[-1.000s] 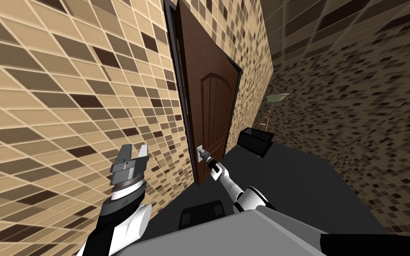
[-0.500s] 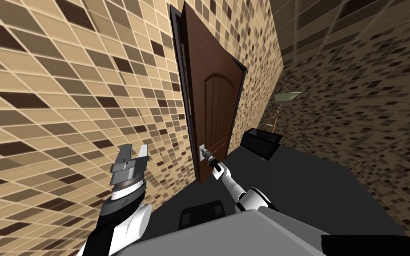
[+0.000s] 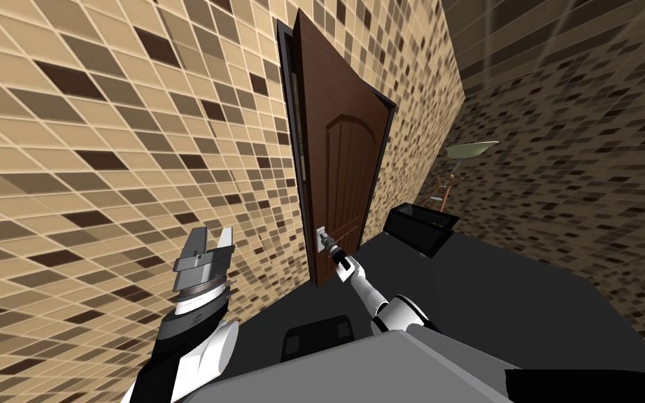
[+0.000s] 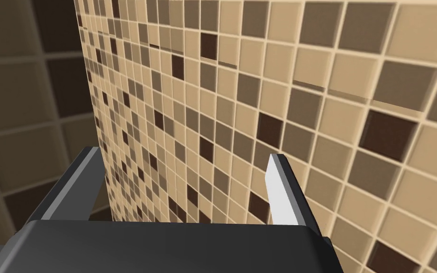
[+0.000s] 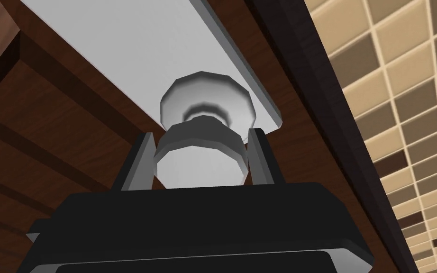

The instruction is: Pull the door open

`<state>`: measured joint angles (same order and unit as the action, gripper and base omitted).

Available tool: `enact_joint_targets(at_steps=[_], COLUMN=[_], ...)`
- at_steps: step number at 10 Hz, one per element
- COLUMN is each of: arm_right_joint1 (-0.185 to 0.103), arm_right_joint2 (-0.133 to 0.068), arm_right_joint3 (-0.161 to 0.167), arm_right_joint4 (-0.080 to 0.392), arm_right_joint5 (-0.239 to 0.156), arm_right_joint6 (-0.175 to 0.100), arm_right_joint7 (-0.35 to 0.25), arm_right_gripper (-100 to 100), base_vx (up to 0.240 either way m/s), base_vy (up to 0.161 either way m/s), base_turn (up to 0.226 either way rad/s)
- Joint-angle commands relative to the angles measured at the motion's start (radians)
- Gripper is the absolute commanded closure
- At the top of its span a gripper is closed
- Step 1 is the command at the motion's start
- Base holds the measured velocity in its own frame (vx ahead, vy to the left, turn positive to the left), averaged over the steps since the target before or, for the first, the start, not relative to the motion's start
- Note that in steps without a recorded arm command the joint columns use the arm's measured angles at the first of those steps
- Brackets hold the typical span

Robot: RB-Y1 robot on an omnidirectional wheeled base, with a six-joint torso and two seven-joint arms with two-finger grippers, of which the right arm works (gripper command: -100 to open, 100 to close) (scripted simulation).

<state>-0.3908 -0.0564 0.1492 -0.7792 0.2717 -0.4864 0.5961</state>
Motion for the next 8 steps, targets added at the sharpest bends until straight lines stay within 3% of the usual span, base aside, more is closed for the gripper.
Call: enact_joint_targets(at_steps=[1,7,8], arm_right_joint1=[0.011,0.021,0.021], arm_right_joint2=[0.004,-0.017,-0.017], arm_right_joint3=[0.004,-0.023,-0.023], arm_right_joint4=[-0.005,-0.013,-0.013], arm_right_joint5=[-0.015,-0.078,-0.078], arm_right_joint6=[0.005,0.011,0.011], arm_right_joint7=[-0.05,-0.2,-0.203], arm_right_gripper=[100,100,100], base_vx=[-0.044,-0.043,-0.034], base_vy=[-0.02,-0.03,-0.025], base_turn=[0.101,0.137,0.054])
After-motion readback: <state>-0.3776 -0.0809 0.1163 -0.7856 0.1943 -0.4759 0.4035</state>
